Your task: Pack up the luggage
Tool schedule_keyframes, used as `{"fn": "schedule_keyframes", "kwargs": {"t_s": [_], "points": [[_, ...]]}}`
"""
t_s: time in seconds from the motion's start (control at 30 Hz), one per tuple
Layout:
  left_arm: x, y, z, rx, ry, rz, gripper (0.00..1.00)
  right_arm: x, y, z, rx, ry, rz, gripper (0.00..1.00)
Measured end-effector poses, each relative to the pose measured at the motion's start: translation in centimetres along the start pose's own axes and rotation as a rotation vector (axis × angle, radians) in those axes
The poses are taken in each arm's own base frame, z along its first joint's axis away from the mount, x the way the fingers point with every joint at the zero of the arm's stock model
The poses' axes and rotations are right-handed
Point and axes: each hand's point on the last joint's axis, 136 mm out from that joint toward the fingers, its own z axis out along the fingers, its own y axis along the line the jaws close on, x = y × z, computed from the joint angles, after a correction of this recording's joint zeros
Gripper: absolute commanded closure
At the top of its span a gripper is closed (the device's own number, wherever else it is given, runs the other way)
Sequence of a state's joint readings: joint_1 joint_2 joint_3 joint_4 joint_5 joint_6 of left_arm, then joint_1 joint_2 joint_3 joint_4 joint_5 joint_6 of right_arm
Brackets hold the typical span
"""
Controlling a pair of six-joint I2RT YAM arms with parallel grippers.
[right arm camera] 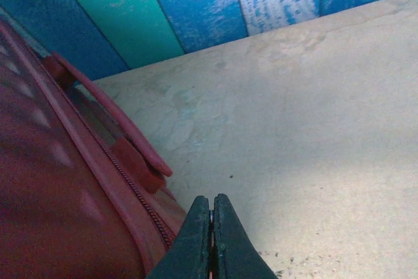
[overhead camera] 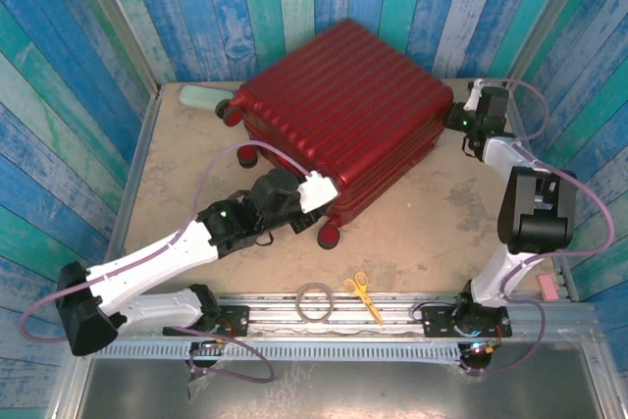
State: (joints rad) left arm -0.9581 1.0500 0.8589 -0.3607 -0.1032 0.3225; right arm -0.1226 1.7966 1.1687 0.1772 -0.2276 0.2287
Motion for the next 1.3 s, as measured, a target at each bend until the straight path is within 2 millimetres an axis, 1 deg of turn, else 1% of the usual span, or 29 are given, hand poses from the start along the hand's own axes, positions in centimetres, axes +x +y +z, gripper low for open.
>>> {"fn": "schedule_keyframes", "kwargs": {"t_s": [0.07, 0.1, 0.17, 0.2, 0.23, 0.27, 0.3, 0.33, 0.37, 0.43, 0.5, 0.57, 0.67, 0.7, 0.73, 0.77, 0.8, 0.87, 0.9, 0.97, 1.07, 1.13, 1.2, 1.27, 1.3], "points": [[0.3, -0.1, -0.9, -0.008, -0.015, 0.029, 1.0, 0.0, 0.0, 0.3, -0.038, 0.023, 0.015, 0.98], [0.8, -0.3, -1.5, -0.004, -0.016, 0.05, 1.0, 0.0, 0.0, 0.4, -0.054, 0.031, 0.02, 0.95], [3.1, -1.1, -2.8, 0.002, 0.017, 0.094, 0.99, -0.9, -0.6, 0.9, -0.06, 0.015, 0.023, 0.7], [4.1, -1.0, -3.0, -0.017, 0.034, 0.107, 0.91, -1.5, -1.6, 1.2, -0.036, -0.001, 0.02, 0.59], [5.3, -0.7, -3.2, -0.046, 0.053, 0.119, 0.54, -2.0, -3.2, 1.5, -0.005, -0.017, 0.02, 0.54], [6.2, -0.3, -3.3, -0.078, 0.072, 0.125, 0.3, -2.2, -4.8, 1.5, 0.03, -0.024, 0.032, 0.51], [7.0, 0.3, -3.3, -0.122, 0.096, 0.131, 0.2, -2.4, -6.8, 1.5, 0.068, -0.029, 0.046, 0.5], [7.6, 0.9, -3.3, -0.165, 0.113, 0.127, 0.16, -2.4, -8.3, 1.3, 0.096, -0.028, 0.06, 0.5], [7.8, 1.4, -3.3, -0.199, 0.123, 0.121, 0.13, -2.5, -9.4, 1.1, 0.116, -0.029, 0.072, 0.49], [7.6, 3.0, -3.8, -0.287, 0.123, 0.079, 0.12, -2.8, -10.6, 0.8, 0.137, -0.03, 0.086, 0.5], [6.3, 4.9, -4.7, -0.386, 0.098, -0.004, 0.11, -3.7, -10.3, 0.6, 0.126, -0.038, 0.09, 0.54], [4.3, 6.8, -5.9, -0.475, 0.055, -0.11, 0.12, -5.3, -9.0, 0.7, 0.078, -0.056, 0.081, 0.59], [1.7, 9.5, -7.4, -0.602, -0.015, -0.306, 0.16, -8.4, -6.7, 1.3, -0.035, -0.092, 0.054, 0.65], [1.3, 10.2, -7.6, -0.639, -0.031, -0.373, 0.19, -9.3, -5.8, 1.6, -0.081, -0.1, 0.043, 0.66], [1.2, 10.7, -7.7, -0.672, -0.042, -0.431, 0.23, -9.9, -5.1, 2.0, -0.115, -0.098, 0.035, 0.67], [1.5, 11.2, -7.6, -0.712, -0.041, -0.498, 0.26, -10.7, -4.2, 2.6, -0.166, -0.096, 0.022, 0.67], [2.1, 11.6, -7.4, -0.741, -0.034, -0.562, 0.27, -10.9, -3.5, 3.2, -0.205, -0.085, 0.011, 0.67], [4.3, 12.8, -6.9, -0.806, 0.0, -0.692, 0.28, -10.7, -2.1, 4.7, -0.279, -0.049, -0.001, 0.67], [5.7, 13.6, -6.8, -0.843, 0.024, -0.752, 0.29, -10.2, -1.4, 5.5, -0.317, -0.024, -0.003, 0.67], [8.2, 14.9, -6.8, -0.908, 0.061, -0.856, 0.3, -8.4, -0.1, 7.0, -0.378, 0.037, 0.008, 0.68], [10.7, 16.2, -6.3, -0.95, 0.102, -0.96, 0.3, -5.1, 2.0, 8.7, -0.465, 0.134, 0.023, 0.7], [12.1, 16.9, -5.5, -0.948, 0.138, -1.009, 0.31, -3.4, 3.3, 9.2, -0.516, 0.178, 0.017, 0.71], [13.8, 18.0, -4.3, -0.938, 0.189, -1.066, 0.31, -2.9, 3.9, 9.0, -0.563, 0.191, 0.001, 0.73], [14.6, 19.1, -2.6, -0.906, 0.232, -1.104, 0.31, -2.9, 4.8, 8.4, -0.619, 0.188, -0.03, 0.75], [14.6, 19.8, -1.5, -0.883, 0.248, -1.114, 0.31, -2.8, 5.2, 8.0, -0.645, 0.184, -0.049, 0.75]]}}
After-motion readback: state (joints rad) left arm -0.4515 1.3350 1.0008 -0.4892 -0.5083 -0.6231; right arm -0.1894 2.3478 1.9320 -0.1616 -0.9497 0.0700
